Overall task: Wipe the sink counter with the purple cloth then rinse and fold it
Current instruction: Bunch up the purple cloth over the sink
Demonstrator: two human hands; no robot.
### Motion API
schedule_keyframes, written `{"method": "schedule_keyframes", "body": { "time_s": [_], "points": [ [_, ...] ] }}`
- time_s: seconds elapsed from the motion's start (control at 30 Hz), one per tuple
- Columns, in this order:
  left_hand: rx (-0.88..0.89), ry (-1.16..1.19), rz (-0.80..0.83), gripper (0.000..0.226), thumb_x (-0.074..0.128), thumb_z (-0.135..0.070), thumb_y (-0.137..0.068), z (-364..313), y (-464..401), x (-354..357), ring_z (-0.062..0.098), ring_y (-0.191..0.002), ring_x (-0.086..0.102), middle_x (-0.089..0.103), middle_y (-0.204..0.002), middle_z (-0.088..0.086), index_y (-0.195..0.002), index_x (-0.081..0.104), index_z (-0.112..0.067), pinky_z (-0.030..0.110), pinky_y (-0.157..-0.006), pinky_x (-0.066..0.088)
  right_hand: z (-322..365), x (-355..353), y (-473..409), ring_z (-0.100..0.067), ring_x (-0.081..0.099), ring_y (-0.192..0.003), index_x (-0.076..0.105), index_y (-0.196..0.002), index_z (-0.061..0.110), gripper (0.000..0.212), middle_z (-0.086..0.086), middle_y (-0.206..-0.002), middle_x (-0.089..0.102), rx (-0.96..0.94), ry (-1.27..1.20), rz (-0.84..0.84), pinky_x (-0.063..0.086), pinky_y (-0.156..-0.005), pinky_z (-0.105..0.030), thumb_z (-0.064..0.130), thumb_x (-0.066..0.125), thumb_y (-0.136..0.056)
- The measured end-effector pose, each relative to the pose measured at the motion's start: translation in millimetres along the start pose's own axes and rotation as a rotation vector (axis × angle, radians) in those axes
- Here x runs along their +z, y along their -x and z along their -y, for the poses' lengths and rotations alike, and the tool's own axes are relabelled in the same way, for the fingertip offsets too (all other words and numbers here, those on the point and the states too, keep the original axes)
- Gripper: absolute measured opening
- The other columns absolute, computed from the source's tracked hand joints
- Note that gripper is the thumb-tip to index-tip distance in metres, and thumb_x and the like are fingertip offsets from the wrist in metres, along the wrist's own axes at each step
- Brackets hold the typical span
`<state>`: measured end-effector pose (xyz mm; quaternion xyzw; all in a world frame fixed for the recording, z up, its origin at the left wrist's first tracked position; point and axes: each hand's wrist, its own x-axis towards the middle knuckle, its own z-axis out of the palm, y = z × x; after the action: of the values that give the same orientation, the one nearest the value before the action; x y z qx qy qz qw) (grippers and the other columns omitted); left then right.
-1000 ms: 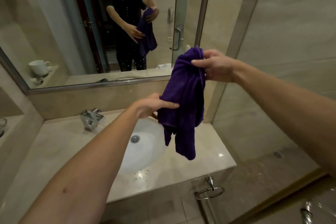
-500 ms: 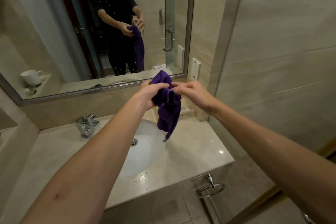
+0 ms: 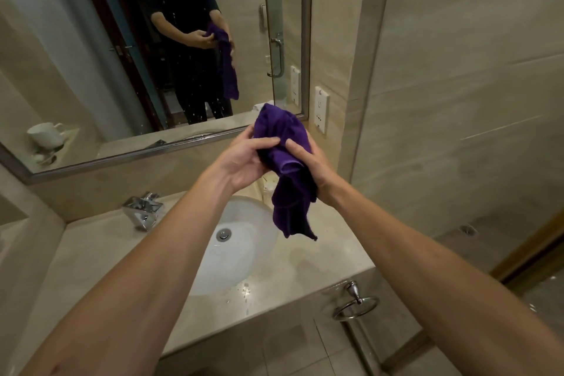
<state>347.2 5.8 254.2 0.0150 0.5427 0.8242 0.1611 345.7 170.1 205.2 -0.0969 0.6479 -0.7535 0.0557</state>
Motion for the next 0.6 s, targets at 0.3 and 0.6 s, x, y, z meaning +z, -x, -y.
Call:
{"method": "schedule_keyframes", "body": {
  "time_s": [0.3, 0.6],
  "points": [
    [0.182, -0.578, -0.193, 0.037, 0.068, -0.008, -0.094, 11.2, -17.7, 16.6, 0.003, -0.088, 0.067, 0.07, -0.107, -0.006, -0.128, 0.059, -0.019, 0.011, -0.06, 0.052, -0.5, -15.3, -7.8, -0.038, 0.068, -0.114, 0.065, -0.129, 0.016, 0.047, -0.018, -0.123, 0.071, 0.037, -0.335, -0.077, 0.056, -0.099, -0.052, 0.016, 0.081, -0.085],
    [0.058, -0.821, -0.154, 0.05, 0.062, -0.03, -0.098, 39.9, -30.1, 8.6, 0.01, -0.109, 0.059, 0.058, -0.134, -0.003, -0.145, 0.047, -0.022, 0.014, -0.074, 0.05, -10.4, -32.6, -14.6, -0.025, 0.076, -0.096, 0.07, -0.119, 0.015, 0.032, -0.008, -0.103, 0.078, 0.055, -0.039, -0.23, 0.061, -0.09, -0.044, 0.011, 0.077, -0.088]
  ]
}}
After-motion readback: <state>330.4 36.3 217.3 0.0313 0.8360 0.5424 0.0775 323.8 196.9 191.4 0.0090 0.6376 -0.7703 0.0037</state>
